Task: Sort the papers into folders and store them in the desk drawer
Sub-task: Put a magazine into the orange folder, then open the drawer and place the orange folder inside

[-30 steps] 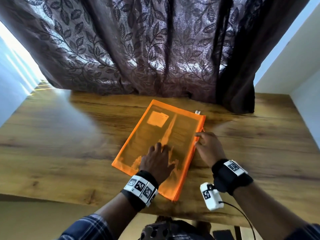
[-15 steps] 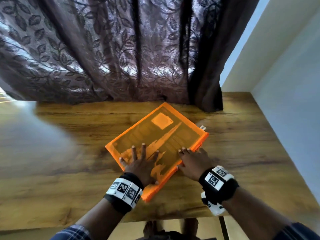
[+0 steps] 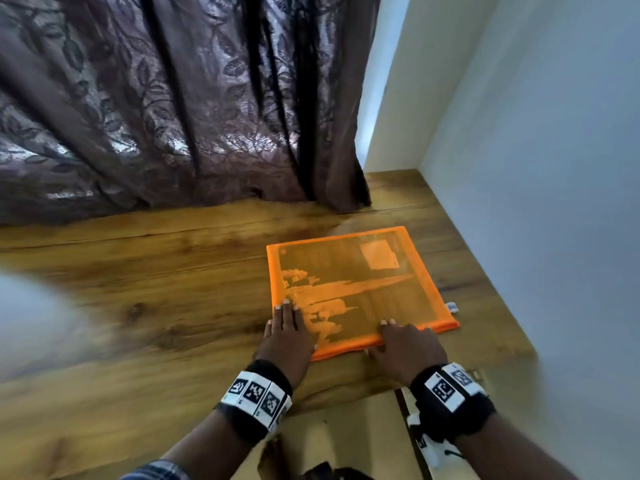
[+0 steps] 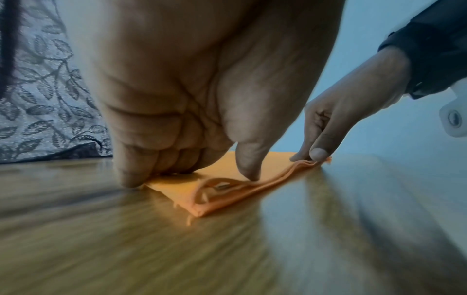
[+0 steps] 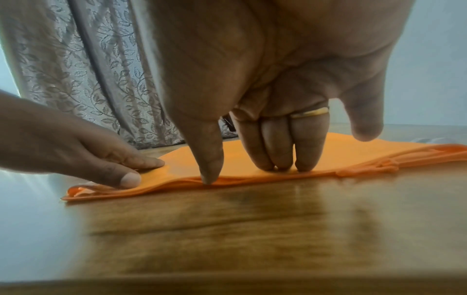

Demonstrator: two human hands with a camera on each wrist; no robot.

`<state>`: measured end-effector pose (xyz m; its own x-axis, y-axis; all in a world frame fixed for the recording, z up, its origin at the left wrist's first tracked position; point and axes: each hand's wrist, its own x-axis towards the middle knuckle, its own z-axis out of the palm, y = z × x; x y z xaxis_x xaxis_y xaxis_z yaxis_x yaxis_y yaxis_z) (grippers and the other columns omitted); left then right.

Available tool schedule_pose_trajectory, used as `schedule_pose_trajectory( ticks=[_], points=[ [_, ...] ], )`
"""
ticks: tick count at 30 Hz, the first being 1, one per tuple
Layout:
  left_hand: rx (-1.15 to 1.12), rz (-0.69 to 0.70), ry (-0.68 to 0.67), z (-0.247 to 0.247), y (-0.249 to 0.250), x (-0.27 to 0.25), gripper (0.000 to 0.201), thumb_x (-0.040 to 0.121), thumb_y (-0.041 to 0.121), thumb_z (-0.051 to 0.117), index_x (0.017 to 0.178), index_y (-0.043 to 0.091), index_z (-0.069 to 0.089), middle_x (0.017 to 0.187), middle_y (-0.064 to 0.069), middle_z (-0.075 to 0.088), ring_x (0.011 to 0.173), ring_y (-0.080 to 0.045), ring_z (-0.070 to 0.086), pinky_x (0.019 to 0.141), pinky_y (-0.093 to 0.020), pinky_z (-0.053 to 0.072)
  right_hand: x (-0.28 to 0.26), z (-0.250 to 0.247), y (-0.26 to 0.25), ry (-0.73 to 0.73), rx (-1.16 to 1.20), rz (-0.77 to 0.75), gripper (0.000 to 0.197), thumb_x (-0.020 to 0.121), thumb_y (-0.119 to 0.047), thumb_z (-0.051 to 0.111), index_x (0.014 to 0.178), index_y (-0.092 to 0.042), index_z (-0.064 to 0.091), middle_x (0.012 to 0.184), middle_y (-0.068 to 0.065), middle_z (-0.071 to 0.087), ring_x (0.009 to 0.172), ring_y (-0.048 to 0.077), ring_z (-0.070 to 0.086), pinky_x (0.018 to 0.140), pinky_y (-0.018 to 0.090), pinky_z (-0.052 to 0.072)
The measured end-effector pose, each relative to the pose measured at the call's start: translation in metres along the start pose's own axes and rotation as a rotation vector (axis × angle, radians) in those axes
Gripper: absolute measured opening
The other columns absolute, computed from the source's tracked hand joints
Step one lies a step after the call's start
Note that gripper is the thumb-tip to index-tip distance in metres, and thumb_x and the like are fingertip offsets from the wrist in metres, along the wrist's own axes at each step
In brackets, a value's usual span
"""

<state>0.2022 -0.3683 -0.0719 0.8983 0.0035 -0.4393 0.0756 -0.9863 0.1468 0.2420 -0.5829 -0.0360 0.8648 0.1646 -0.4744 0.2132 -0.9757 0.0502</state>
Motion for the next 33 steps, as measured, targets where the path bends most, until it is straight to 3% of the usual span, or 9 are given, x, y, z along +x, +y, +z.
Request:
schedule_pose_trajectory(
  ticks=[6,11,14,17,20,24,28,31,33],
  points=[
    [0.008,-0.038,-0.004,0.007,0.045,-0.008,0.079,0.104,0.043,0.035,0.153,-0.003,-0.004,0.161,-0.026,-0.011,0.151,-0.039,-0.005,0.122,-0.047,0.011,-0.007,0.011,0.051,-0.001,0.014,-0.018,0.066,0.089,-0.063,0.037,0.146,-0.029,0.037,0.154,-0.003,0.042,0.131,0.023,0.051,0.112,0.052,0.032],
    [-0.006,-0.116,0.013,0.010,0.054,-0.011,0.076,0.103,0.045,0.035,0.155,0.004,-0.001,0.164,-0.017,-0.012,0.152,-0.034,-0.005,0.122,-0.051,0.014,-0.012,0.012,0.070,-0.024,0.026,-0.122,0.065,0.095,-0.055,0.040,0.153,-0.030,0.026,0.161,-0.008,0.026,0.145,0.021,0.031,0.117,0.053,0.024],
    [0.017,-0.104,0.194,0.012,0.060,-0.028,0.067,0.101,0.044,0.039,0.154,0.010,0.015,0.165,-0.015,-0.003,0.152,-0.033,0.008,0.119,-0.056,0.019,-0.019,0.016,0.075,0.032,0.085,-0.201,0.052,0.098,-0.047,0.039,0.146,-0.028,0.040,0.157,-0.003,0.036,0.146,0.022,0.031,0.118,0.053,0.019],
    [-0.073,-0.070,0.400,0.019,0.075,-0.057,0.049,0.098,0.039,0.046,0.142,0.019,0.040,0.159,-0.010,0.030,0.142,-0.027,0.039,0.115,-0.051,0.029,-0.032,0.025,0.081,0.256,0.237,-0.290,0.035,0.097,-0.044,0.044,0.121,-0.027,0.065,0.115,0.002,0.072,0.112,0.022,0.063,0.105,0.041,0.040],
    [-0.154,-0.112,0.435,0.033,0.089,-0.081,0.039,0.094,0.041,0.051,0.129,0.025,0.052,0.137,0.000,0.059,0.124,-0.022,0.057,0.110,-0.046,0.036,-0.043,0.036,0.085,0.394,0.332,-0.333,0.030,0.093,-0.042,0.051,0.099,-0.022,0.073,0.083,0.002,0.074,0.079,0.025,0.068,0.078,0.035,0.051],
    [-0.130,-0.133,0.481,0.048,0.096,-0.101,0.027,0.091,0.041,0.051,0.111,0.025,0.059,0.114,0.003,0.069,0.110,-0.019,0.063,0.105,-0.044,0.040,-0.054,0.049,0.089,0.414,0.408,-0.322,0.021,0.093,-0.035,0.056,0.097,-0.022,0.072,0.085,0.004,0.073,0.080,0.027,0.066,0.076,0.035,0.049],
    [-0.180,-0.062,0.547,0.056,0.101,-0.118,0.013,0.092,0.036,0.055,0.095,0.026,0.063,0.091,0.004,0.071,0.087,-0.020,0.066,0.080,-0.035,0.046,-0.066,0.068,0.096,0.441,0.571,-0.308,0.016,0.094,-0.031,0.059,0.097,-0.020,0.071,0.084,0.000,0.071,0.076,0.019,0.064,0.067,0.027,0.045],
    [-0.303,-0.022,0.489,0.072,0.100,-0.130,0.015,0.095,0.036,0.054,0.093,0.026,0.065,0.087,0.006,0.067,0.080,-0.016,0.062,0.065,-0.027,0.040,-0.077,0.093,0.098,0.345,0.866,-0.223,0.014,0.092,-0.029,0.064,0.086,-0.021,0.074,0.079,-0.008,0.071,0.075,0.011,0.065,0.067,0.025,0.049],
    [-0.342,-0.044,0.429,0.082,0.098,-0.135,0.023,0.099,0.042,0.046,0.091,0.027,0.062,0.080,0.007,0.064,0.071,-0.016,0.059,0.058,-0.028,0.040,-0.081,0.115,0.097,0.236,1.121,-0.107,0.018,0.093,-0.026,0.063,0.082,-0.021,0.075,0.080,-0.005,0.075,0.078,0.018,0.071,0.069,0.033,0.056]
  ],
)
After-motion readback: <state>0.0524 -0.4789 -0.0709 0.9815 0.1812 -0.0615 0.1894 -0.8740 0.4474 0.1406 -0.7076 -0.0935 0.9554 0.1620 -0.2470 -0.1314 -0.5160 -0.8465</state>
